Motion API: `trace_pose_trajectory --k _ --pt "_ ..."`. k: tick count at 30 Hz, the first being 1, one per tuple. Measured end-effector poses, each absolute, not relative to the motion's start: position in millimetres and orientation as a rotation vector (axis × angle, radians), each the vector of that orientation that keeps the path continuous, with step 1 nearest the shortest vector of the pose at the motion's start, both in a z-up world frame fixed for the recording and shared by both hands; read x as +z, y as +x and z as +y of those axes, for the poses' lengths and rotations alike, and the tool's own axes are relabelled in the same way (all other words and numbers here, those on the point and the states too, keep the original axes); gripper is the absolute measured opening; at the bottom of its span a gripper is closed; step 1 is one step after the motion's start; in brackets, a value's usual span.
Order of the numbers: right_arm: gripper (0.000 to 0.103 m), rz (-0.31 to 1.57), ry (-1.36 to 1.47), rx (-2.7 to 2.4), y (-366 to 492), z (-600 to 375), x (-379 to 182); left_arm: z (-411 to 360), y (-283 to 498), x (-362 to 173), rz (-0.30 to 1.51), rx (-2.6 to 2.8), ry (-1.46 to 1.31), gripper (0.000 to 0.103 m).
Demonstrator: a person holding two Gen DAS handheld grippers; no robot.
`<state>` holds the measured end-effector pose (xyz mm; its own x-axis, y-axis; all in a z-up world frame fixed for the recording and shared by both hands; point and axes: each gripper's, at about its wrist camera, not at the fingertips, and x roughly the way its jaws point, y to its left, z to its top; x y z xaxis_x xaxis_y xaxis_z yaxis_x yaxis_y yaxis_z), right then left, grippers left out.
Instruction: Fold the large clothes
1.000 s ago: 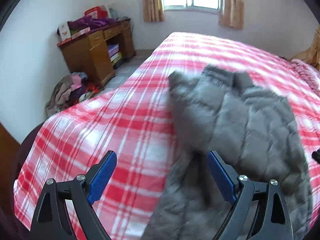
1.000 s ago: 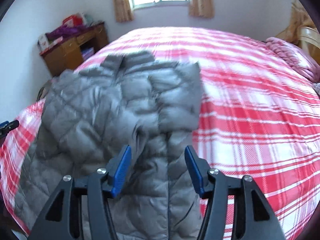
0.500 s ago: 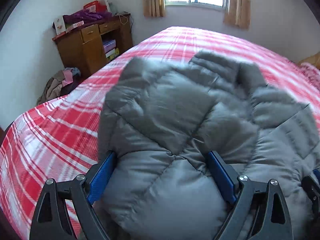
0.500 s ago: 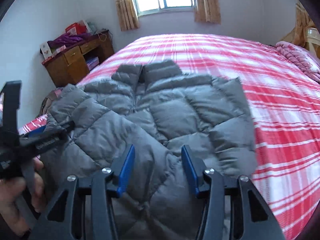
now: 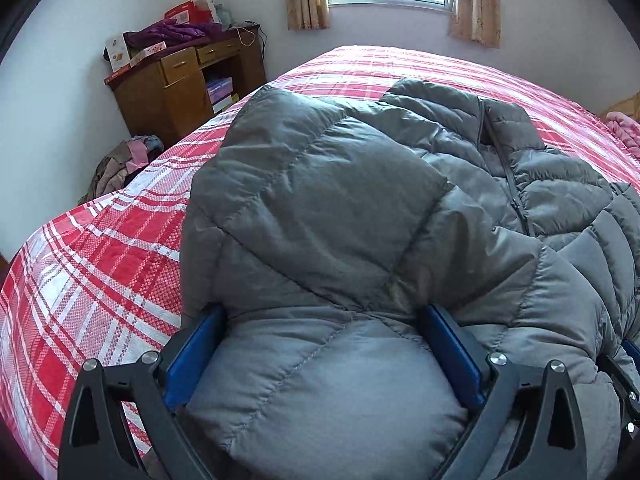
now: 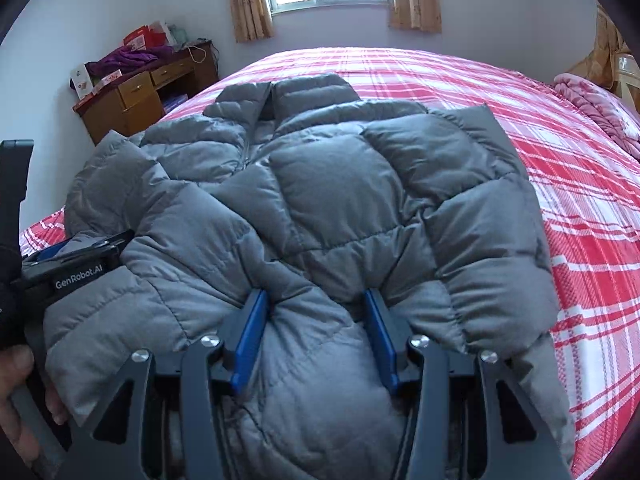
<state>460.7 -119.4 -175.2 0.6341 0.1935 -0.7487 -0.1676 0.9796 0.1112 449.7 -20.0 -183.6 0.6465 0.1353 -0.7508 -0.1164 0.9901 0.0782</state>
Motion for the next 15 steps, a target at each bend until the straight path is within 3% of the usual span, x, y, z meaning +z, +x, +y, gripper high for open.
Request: trace_pose_trajectory --k 15 --pt "0.054 0.866 -0.065 0.151 462 -104 -179 -25 459 -189 0.881 0.161 0.047 0.101"
